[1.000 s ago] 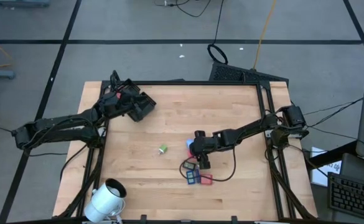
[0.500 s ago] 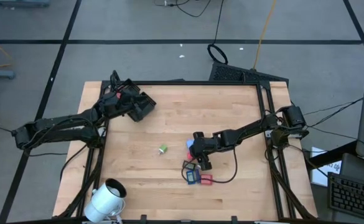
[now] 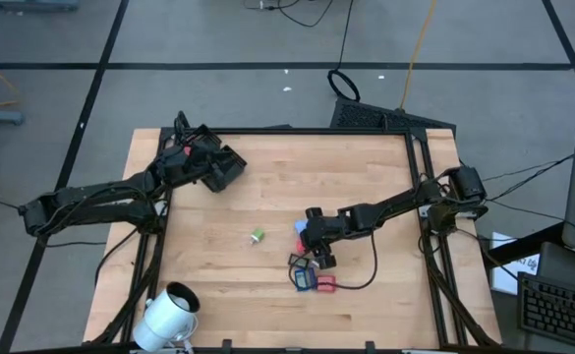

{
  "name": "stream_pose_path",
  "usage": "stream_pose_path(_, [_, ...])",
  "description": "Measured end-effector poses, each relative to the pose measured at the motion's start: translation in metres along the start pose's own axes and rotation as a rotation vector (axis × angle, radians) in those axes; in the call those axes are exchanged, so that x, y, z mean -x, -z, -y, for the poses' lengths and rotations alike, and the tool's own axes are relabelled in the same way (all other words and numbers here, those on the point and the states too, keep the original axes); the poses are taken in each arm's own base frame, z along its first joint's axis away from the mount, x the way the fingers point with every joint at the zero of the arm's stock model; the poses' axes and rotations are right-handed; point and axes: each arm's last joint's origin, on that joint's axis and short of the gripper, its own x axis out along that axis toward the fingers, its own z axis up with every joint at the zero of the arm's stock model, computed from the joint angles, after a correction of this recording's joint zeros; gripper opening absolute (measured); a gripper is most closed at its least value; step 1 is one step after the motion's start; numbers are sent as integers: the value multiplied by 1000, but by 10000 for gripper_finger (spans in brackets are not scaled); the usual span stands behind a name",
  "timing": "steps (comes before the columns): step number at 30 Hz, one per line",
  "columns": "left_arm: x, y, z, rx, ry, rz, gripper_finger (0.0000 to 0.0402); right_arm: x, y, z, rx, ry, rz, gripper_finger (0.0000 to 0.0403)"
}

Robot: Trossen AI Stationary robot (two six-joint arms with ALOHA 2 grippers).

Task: Pick & Place Office items
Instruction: Put the pink charger adapter into the top black bin

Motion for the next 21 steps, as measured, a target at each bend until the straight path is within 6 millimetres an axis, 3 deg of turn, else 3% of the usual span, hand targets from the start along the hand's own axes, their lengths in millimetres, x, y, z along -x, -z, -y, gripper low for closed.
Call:
stream_pose_path(7, [0, 0, 1, 21, 18, -5, 142, 39, -23, 12, 5, 42, 167, 145])
stream_pose_path(12, [-4, 9, 13, -11, 219, -102, 141, 67, -37, 27, 27, 154, 301, 144])
stream_pose_path(21, [-23, 29, 44, -303, 314, -58, 220, 84, -39, 60, -49, 391, 353, 144])
